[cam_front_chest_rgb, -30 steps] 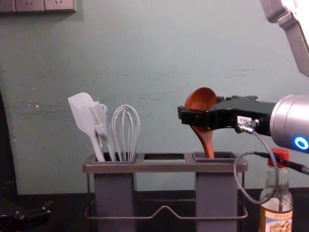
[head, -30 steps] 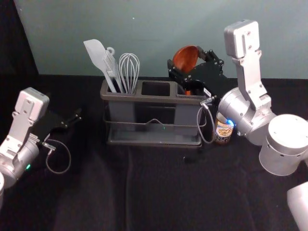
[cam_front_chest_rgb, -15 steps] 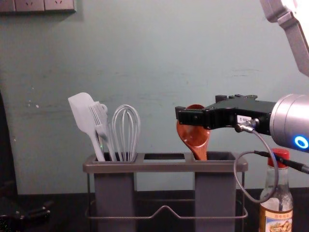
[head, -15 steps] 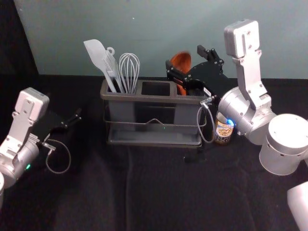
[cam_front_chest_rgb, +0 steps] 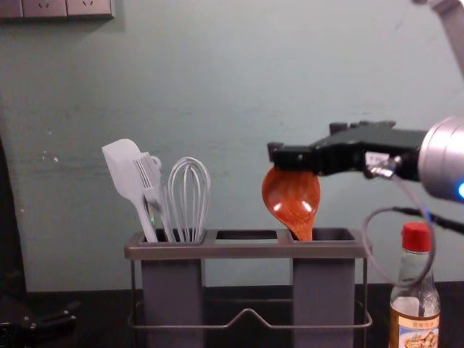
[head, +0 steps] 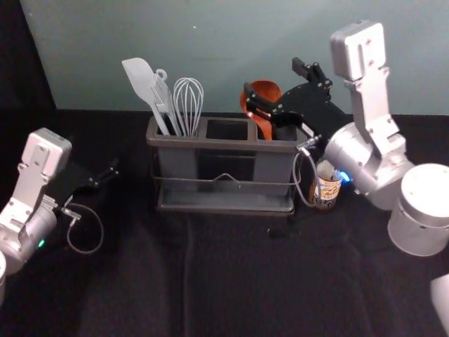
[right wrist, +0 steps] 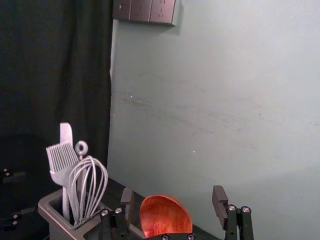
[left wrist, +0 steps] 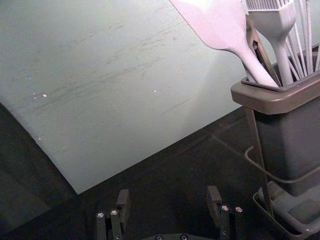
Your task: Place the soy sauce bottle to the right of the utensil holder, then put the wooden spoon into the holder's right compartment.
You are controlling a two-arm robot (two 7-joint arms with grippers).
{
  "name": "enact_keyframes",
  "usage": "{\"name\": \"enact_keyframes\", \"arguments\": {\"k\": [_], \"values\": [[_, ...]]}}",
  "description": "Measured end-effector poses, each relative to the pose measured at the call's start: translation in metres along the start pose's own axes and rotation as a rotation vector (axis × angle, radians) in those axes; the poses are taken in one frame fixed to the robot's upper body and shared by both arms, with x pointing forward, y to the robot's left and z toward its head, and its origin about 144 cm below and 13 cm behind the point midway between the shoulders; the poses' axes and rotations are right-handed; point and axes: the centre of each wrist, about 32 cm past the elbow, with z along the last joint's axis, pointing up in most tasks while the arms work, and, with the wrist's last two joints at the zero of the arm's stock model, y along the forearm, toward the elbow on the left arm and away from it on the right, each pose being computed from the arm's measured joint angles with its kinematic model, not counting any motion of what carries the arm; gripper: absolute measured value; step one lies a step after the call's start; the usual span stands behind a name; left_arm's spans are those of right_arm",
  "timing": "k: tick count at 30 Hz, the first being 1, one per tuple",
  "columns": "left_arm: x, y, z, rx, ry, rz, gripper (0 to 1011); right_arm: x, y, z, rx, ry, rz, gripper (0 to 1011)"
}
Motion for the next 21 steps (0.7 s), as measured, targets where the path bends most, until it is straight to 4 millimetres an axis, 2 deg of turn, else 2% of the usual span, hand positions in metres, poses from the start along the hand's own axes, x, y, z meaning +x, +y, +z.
{"name": "enact_keyframes", "arguments": {"k": [9,19,21], "values": [[0.000,0.000,0.000,0.000,0.000,0.000,1005,0.004,-0.032,0.022,0.023,0.001,-0.010,1003],[0.000,0.000,0.000,0.000,0.000,0.000,1005,-0.001,-0.068,0.030,0.028,0.022,-0.003,1002],[0.000,0.000,0.000,0.000,0.000,0.000,1005,-0.003,-0.080,0.030,0.026,0.038,-0.009,1003]]}}
